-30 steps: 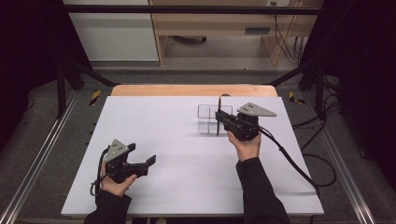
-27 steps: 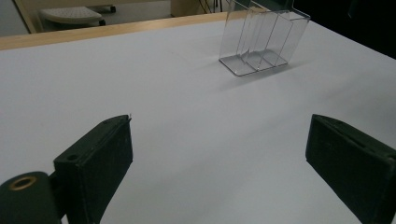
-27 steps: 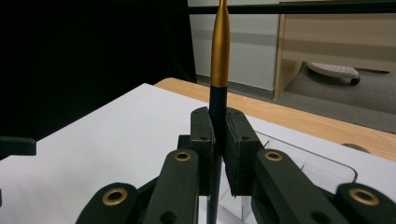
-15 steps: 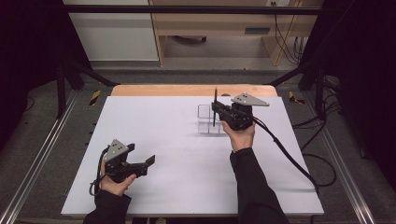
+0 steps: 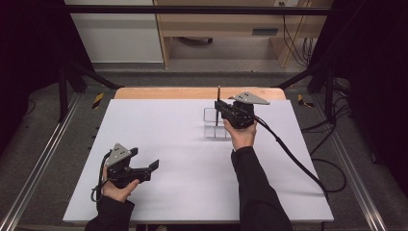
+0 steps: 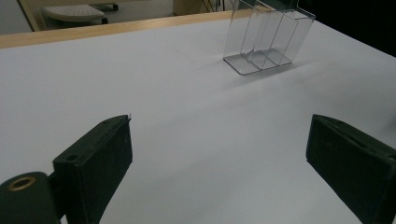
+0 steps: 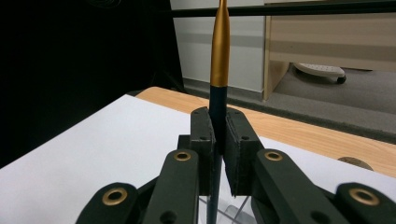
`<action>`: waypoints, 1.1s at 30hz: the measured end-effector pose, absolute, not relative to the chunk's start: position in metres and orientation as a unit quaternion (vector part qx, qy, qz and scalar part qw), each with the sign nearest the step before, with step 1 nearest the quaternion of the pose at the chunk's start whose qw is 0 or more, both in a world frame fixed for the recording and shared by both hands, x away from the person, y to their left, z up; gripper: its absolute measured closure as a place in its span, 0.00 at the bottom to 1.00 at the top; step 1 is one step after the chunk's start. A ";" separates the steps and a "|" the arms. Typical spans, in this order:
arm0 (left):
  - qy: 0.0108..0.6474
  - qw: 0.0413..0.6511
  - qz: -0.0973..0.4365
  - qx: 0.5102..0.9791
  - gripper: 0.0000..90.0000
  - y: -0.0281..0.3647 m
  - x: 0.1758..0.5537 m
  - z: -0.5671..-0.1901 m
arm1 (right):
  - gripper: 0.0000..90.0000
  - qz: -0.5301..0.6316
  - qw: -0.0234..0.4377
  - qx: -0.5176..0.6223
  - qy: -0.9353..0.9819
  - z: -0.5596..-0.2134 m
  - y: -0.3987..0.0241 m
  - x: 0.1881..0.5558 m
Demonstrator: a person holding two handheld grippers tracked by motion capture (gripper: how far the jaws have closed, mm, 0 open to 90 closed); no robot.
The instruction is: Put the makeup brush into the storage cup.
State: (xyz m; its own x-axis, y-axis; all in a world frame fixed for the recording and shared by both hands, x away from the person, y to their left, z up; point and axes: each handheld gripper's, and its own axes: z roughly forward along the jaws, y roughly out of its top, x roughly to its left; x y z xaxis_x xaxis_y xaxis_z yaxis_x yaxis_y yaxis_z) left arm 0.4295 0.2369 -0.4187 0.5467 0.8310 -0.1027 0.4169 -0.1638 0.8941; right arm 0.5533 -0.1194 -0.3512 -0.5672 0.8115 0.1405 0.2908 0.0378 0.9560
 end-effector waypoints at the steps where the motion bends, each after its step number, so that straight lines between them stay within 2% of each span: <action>1: 0.426 0.486 0.213 0.733 0.07 0.237 0.430 -0.419 | 0.93 0.565 0.230 0.405 0.681 -0.351 -0.119 0.554; 33: 0.416 0.482 0.209 0.742 0.07 0.231 0.430 -0.420 | 0.93 0.566 0.238 0.428 0.663 -0.356 -0.106 0.594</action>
State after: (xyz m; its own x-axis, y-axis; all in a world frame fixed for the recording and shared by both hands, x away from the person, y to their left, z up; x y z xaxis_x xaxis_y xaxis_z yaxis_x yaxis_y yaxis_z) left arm 0.4298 0.2315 -0.4201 0.5656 0.8197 -0.0909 0.4160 -0.1883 0.8896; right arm 0.5937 -0.1063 -0.3561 -0.5210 0.8366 0.1693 0.2982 -0.0075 0.9545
